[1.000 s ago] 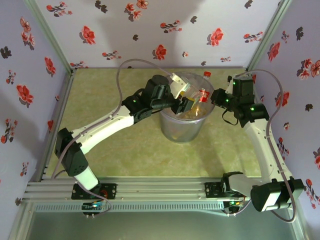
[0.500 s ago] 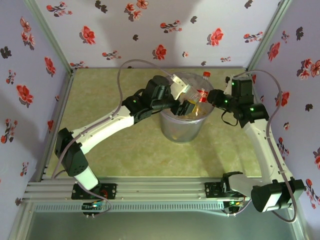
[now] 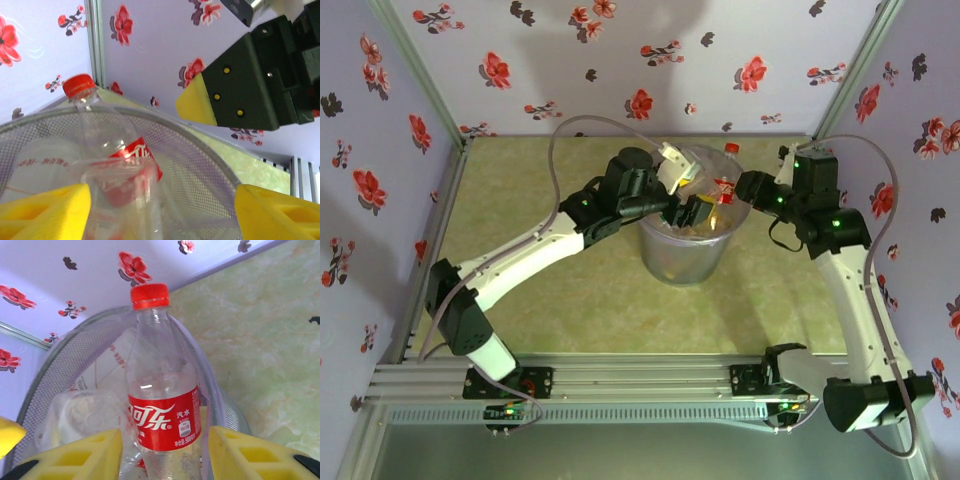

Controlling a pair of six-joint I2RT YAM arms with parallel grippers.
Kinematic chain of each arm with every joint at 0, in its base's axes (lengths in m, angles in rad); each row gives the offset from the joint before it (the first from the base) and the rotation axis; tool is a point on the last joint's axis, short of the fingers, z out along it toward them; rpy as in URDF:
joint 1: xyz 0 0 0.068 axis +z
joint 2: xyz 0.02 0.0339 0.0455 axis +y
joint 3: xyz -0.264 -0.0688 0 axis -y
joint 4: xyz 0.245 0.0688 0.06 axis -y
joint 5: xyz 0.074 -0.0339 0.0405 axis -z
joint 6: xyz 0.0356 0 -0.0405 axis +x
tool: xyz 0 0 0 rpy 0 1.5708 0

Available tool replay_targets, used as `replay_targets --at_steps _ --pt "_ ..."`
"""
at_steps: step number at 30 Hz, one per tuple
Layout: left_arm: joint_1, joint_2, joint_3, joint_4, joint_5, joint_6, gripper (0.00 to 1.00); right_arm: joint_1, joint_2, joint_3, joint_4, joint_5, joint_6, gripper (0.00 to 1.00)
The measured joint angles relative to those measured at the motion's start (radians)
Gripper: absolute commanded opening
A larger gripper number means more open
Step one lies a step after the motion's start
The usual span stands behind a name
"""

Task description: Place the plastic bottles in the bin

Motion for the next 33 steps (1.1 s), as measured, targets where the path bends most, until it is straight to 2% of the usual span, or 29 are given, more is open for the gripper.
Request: replay_targets --at_steps 5,8,12,21,24,31,33 --pt "0.006 0.001 0.000 0.030 0.006 -0.054 0.45 0.000 -0.016 0.004 -0.005 -0.018 0.001 0.45" --pt "0.014 0.013 0.000 0.047 0.006 -0.079 0.39 0.000 -0.022 0.004 -0.006 -0.018 0.001 0.44" --pt "0.021 0.053 0.000 0.053 0.006 -0.104 0.34 0.000 -0.023 0.004 -0.006 -0.018 0.001 0.44" --pt "0.026 0.104 0.047 0.041 -0.005 -0.124 0.35 0.000 -0.023 0.003 -0.006 -0.018 0.000 0.44" --pt "0.032 0.103 0.050 0.038 -0.005 -0.123 0.38 0.000 -0.023 0.004 -0.006 -0.013 0.000 0.44" --pt "0.070 0.050 0.031 0.013 -0.006 -0.135 0.69 -0.001 -0.007 0.003 -0.010 0.015 -0.007 0.44" --pt "0.089 0.007 0.009 0.009 -0.012 -0.142 0.73 -0.003 0.008 0.001 -0.010 0.017 -0.008 0.44"
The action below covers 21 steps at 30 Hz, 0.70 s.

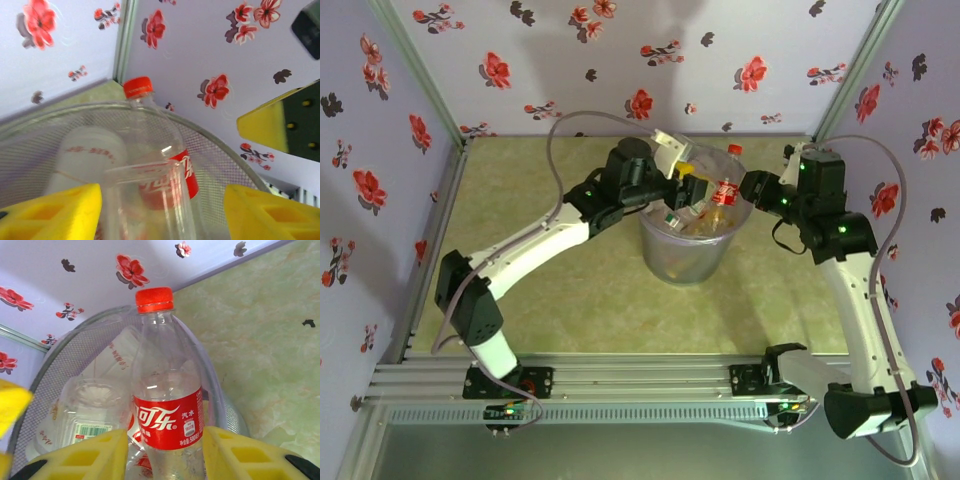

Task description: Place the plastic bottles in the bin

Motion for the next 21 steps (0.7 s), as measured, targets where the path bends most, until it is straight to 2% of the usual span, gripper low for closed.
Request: replay_targets --at_steps 8,13,21 --pt "0.095 -0.267 -0.129 -0.010 -0.060 -0.003 0.77 -0.002 0.040 -0.023 0.006 0.000 0.000 0.36" --pt "0.192 -0.421 -0.290 -0.031 -0.101 -0.024 0.77 -0.003 0.047 -0.024 0.013 -0.001 0.001 0.35" --pt "0.298 -0.598 -0.482 -0.163 -0.191 -0.035 0.78 0.006 0.071 -0.025 0.055 -0.005 0.003 0.35"
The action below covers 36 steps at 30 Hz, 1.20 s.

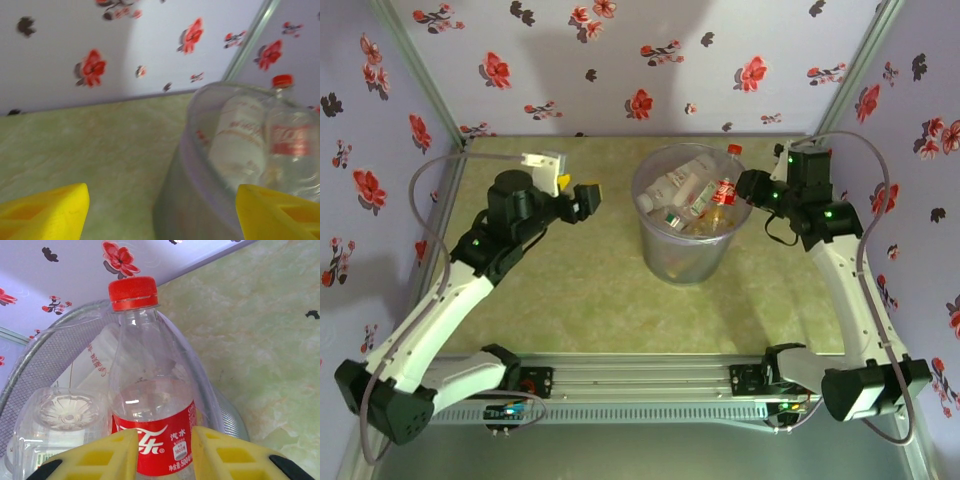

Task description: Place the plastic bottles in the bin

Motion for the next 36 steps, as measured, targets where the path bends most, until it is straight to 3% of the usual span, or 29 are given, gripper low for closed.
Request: replay_targets --at_steps 6,14,17,21,29,36 --pt "0.054 -0.121 -0.067 -0.104 -0.087 0.001 0.81 0.024 0.005 0.014 0.002 0.022 -0.003 0.39" --pt "0.130 -0.222 -0.155 -0.220 -0.298 0.010 1.00 -0.024 0.010 0.147 -0.082 0.084 -0.066 0.53" --pt "0.170 -0.240 -0.212 -0.241 -0.373 0.013 1.00 -0.079 -0.002 0.136 -0.085 0.114 -0.090 0.67" --pt "0.229 -0.254 -0.305 -0.249 -0.453 0.012 1.00 -0.153 -0.034 0.033 -0.072 0.151 -0.106 0.99" --pt "0.367 -0.278 -0.502 -0.141 -0.571 -0.022 1.00 -0.254 -0.076 -0.299 0.023 0.208 -0.111 0.99" --pt "0.441 -0.188 -0.715 0.129 -0.597 -0.011 1.00 -0.257 -0.076 -0.560 0.255 0.283 -0.116 0.99"
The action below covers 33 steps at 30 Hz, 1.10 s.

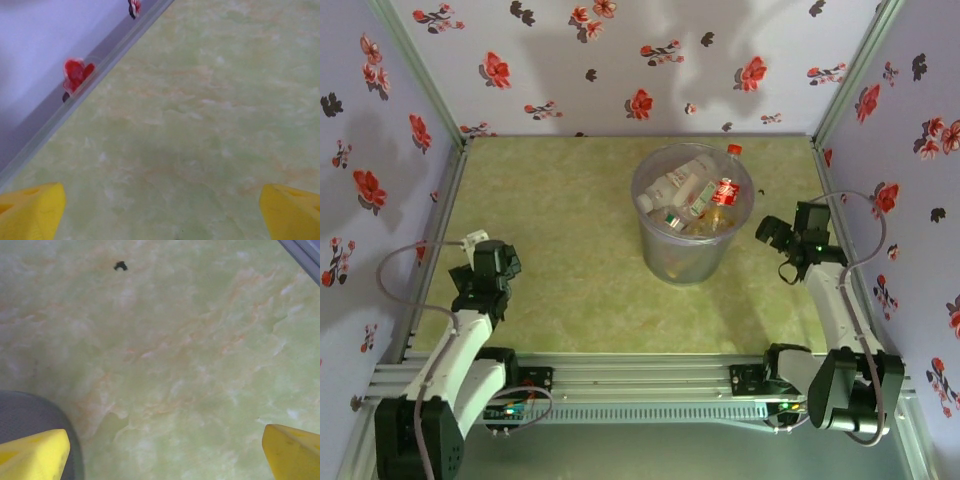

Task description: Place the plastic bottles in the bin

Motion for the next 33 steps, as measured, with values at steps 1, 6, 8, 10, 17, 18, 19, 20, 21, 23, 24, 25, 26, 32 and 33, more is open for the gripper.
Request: replay_targets --at_steps 1,6,8,10,17,18,19,20,21,23,24,25,26,32,33 --pt "0.005 0.024 -0.025 0.046 0.000 0.008 1.00 0.000 0.006 -0.026 0.033 0.010 0.000 0.99" --pt "0.032 0.146 -0.064 0.224 -0.001 0.043 1.00 0.000 0.069 -0.104 0.210 0.045 0.000 0.99" --pt "0.041 0.198 -0.064 0.304 -0.001 0.059 1.00 0.003 0.107 -0.125 0.275 0.053 0.000 0.99" --pt "0.050 0.256 -0.057 0.372 0.000 0.076 1.00 0.010 0.137 -0.134 0.319 0.062 0.000 0.99" --pt "0.061 0.420 -0.011 0.581 0.026 0.141 1.00 0.057 0.197 -0.167 0.539 0.140 -0.033 0.99" --pt "0.063 0.438 -0.010 0.616 0.035 0.150 1.00 0.066 0.209 -0.175 0.570 0.151 -0.038 0.99" --pt "0.064 0.454 -0.008 0.644 0.045 0.156 1.00 0.075 0.221 -0.184 0.598 0.163 -0.045 0.99" --pt "0.066 0.468 -0.005 0.665 0.056 0.161 1.00 0.082 0.231 -0.193 0.622 0.171 -0.047 0.99" --pt "0.069 0.482 0.003 0.676 0.066 0.165 1.00 0.089 0.241 -0.204 0.650 0.180 -0.053 0.99" --pt "0.074 0.502 0.017 0.693 0.088 0.169 1.00 0.100 0.259 -0.225 0.706 0.200 -0.064 0.99" --pt "0.076 0.509 0.021 0.709 0.100 0.171 1.00 0.104 0.271 -0.237 0.742 0.212 -0.072 0.99" --pt "0.078 0.514 0.021 0.730 0.116 0.172 1.00 0.108 0.285 -0.245 0.775 0.221 -0.081 0.99" --pt "0.079 0.519 0.019 0.751 0.127 0.172 1.00 0.111 0.297 -0.251 0.800 0.227 -0.090 0.99" --pt "0.080 0.613 0.017 0.861 0.195 0.176 1.00 0.134 0.320 -0.298 0.976 0.303 -0.169 0.99" --pt "0.080 0.618 0.017 0.867 0.204 0.179 1.00 0.134 0.327 -0.311 1.021 0.310 -0.177 0.99"
